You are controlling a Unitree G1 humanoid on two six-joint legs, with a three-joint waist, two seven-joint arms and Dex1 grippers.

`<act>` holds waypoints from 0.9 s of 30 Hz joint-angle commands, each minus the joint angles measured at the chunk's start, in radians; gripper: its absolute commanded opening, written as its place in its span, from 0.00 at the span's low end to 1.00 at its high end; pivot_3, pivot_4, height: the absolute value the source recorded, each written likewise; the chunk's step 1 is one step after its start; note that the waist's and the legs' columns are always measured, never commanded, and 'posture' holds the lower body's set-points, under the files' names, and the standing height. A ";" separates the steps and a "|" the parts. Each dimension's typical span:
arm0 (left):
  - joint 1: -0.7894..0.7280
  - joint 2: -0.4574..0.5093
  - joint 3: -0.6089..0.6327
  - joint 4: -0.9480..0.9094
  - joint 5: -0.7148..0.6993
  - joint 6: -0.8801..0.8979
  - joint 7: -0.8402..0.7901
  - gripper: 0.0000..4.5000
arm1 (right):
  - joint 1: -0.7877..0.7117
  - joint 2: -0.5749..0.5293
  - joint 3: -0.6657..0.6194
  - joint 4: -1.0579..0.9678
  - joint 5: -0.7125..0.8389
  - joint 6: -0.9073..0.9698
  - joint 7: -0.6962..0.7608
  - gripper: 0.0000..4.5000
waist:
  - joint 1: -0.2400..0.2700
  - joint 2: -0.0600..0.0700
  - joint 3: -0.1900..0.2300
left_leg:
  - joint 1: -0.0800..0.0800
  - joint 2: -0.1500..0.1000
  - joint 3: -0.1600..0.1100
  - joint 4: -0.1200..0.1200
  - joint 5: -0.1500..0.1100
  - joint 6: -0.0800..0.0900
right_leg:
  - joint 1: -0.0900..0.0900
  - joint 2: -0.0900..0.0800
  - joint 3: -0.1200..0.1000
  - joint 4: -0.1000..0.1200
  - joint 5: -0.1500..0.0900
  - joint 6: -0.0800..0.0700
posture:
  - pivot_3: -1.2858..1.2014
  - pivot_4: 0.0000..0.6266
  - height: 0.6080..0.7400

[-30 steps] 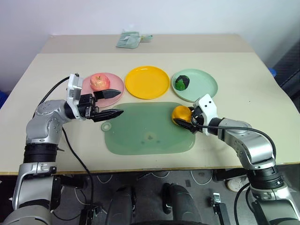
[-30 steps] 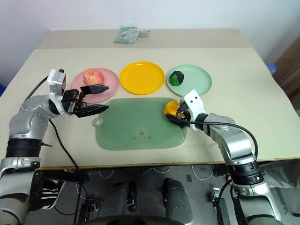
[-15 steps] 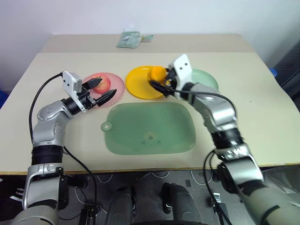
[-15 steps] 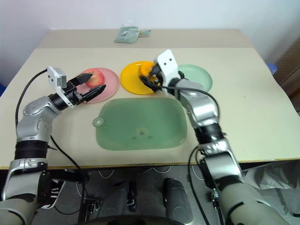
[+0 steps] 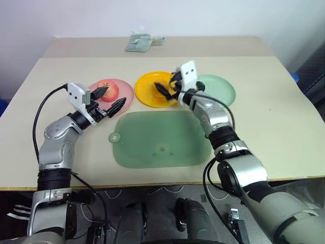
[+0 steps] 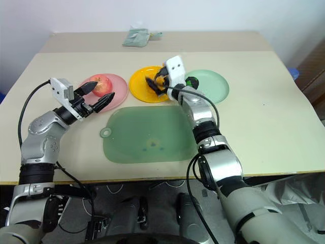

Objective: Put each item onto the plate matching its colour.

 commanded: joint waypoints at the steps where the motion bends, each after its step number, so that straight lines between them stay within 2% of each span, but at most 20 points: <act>1: -0.001 0.044 0.031 0.041 -0.061 -0.017 -0.146 1.00 | 0.162 -0.107 -0.019 -0.341 0.079 0.116 0.088 1.00 | 0.004 0.000 0.000 | 0.000 0.000 0.000 0.000 0.000 0.000 | 0.000 0.000 0.000 0.000 0.000 0.000 | 0.52 0.24 1.00; 5: -0.037 0.045 0.011 0.072 -0.087 0.002 -0.234 1.00 | 0.409 -0.277 0.016 -0.668 0.115 0.225 0.193 1.00 | 0.005 0.000 0.000 | 0.000 -0.001 0.000 0.001 -0.001 0.001 | 0.002 -0.002 0.000 -0.003 0.000 0.000 | 0.52 0.24 1.00; 10: -0.035 0.046 -0.016 0.046 -0.155 0.070 -0.380 1.00 | 0.667 -0.487 -0.084 -0.961 0.206 0.334 0.274 1.00 | -0.007 0.000 0.000 | 0.001 0.000 0.001 0.001 -0.001 0.001 | 0.001 0.000 0.000 -0.002 -0.001 0.000 | 0.52 0.24 1.00; 13: -0.067 0.053 -0.028 0.076 -0.183 0.122 -0.454 1.00 | 0.776 -0.581 -0.163 -1.056 0.257 0.380 0.301 1.00 | -0.002 0.000 0.000 | 0.002 0.000 0.000 0.001 -0.001 0.001 | 0.001 0.001 0.000 -0.001 -0.001 -0.002 | 0.52 0.24 1.00; 17: -0.174 0.023 -0.072 0.221 -0.116 0.063 -0.515 1.00 | 0.813 -0.610 -0.186 -1.107 0.231 0.414 0.219 1.00 | 0.003 0.000 0.000 | 0.002 0.000 0.000 0.002 -0.001 0.001 | 0.002 0.001 0.000 -0.001 -0.003 -0.005 | 0.52 0.24 1.00; 23: -0.190 -0.022 -0.104 0.199 -0.105 0.073 -0.531 1.00 | 0.893 -0.628 -0.288 -1.140 0.300 0.469 0.199 1.00 | 0.016 -0.001 0.000 | -0.001 -0.002 0.000 0.003 -0.002 0.003 | 0.002 -0.001 0.000 -0.005 -0.002 -0.003 | 0.52 0.24 1.00; 27: -0.183 0.000 -0.081 0.203 -0.109 0.071 -0.533 1.00 | 0.883 -0.652 -0.267 -1.146 0.286 0.469 0.203 1.00 | 0.014 0.000 0.000 | 0.000 -0.001 0.000 0.003 -0.002 0.004 | 0.002 0.000 0.000 -0.005 -0.002 -0.001 | 0.52 0.24 1.00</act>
